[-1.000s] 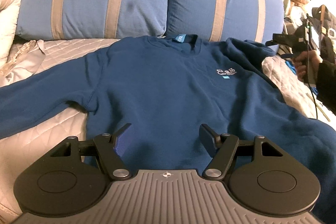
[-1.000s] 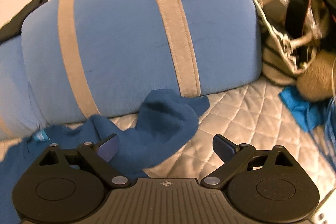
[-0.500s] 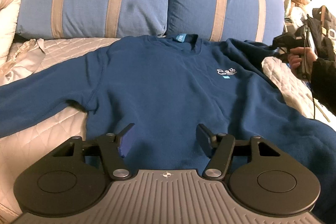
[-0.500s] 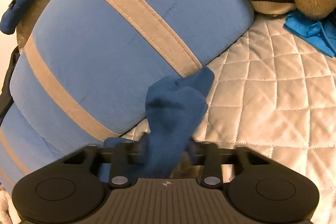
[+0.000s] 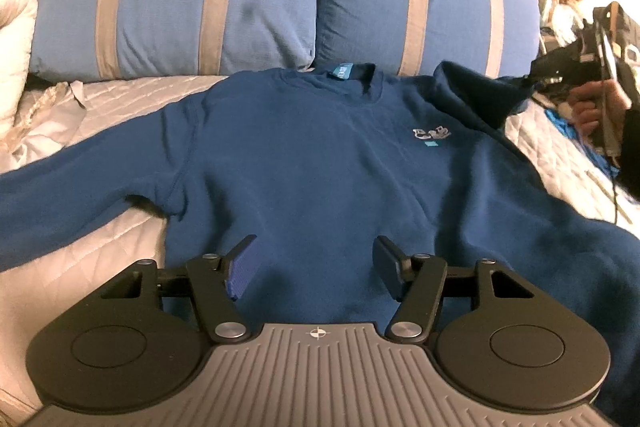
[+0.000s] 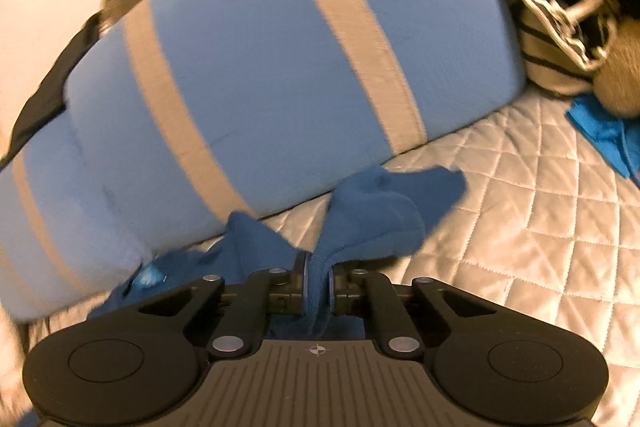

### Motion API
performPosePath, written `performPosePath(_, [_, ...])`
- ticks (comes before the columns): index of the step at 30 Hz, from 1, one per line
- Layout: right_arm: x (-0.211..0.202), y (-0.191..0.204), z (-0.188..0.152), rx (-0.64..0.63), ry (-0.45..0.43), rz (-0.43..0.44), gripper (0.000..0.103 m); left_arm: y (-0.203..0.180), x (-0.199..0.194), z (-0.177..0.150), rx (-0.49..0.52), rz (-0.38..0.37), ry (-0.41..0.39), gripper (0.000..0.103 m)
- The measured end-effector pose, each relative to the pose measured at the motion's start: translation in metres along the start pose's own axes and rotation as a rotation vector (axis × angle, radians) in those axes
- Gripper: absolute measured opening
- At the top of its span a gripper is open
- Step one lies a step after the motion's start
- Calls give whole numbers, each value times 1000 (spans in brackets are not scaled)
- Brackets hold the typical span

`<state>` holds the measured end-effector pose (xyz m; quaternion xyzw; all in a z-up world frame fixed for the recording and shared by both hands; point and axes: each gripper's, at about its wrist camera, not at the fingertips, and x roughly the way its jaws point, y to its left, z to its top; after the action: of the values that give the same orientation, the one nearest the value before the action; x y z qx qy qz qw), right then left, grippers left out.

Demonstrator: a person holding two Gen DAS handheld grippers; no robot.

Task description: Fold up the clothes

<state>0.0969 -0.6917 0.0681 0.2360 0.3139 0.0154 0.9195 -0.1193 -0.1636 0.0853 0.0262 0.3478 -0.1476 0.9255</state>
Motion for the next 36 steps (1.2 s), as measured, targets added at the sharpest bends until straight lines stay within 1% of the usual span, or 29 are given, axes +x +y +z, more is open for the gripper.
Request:
performPosePath(6, [-26, 20, -17, -106, 5, 22, 11, -6, 1, 0, 30, 20, 8, 62])
performPosePath(9, [-37, 24, -26, -121, 18, 46, 11, -6, 0, 0, 27, 12, 12, 62])
performPosePath(13, [-50, 30, -40, -144, 32, 69, 10, -8, 0, 0, 37, 23, 12, 62])
performPosePath(21, [-64, 40, -65, -170, 76, 113, 10, -9, -2, -1, 42, 39, 8, 62])
performPosePath(26, [-66, 46, -84, -249, 118, 135, 11, -11, -2, -1, 48, 47, 9, 62])
performPosePath(27, [-67, 47, -87, -268, 133, 145, 14, -11, -2, -1, 50, 48, 8, 63])
performPosePath(28, [-68, 46, -90, -282, 142, 147, 15, -12, -3, -1, 51, 50, 8, 63])
performPosePath(29, [-69, 45, -93, -291, 152, 150, 24, -12, -3, -1, 52, 53, 7, 63])
performPosePath(30, [-71, 43, -96, -294, 165, 155, 44, -12, -3, -1, 53, 55, 6, 63])
performPosePath(32, [-78, 34, -99, -284, 167, 167, 64, -12, -3, -1, 54, 54, 3, 63])
performPosePath(34, [-86, 23, -101, -258, 163, 181, 68, -11, -3, -1, 53, 50, 4, 63])
performPosePath(36, [-92, 8, -99, -217, 159, 172, 72, -10, -1, 0, 49, 39, 20, 63])
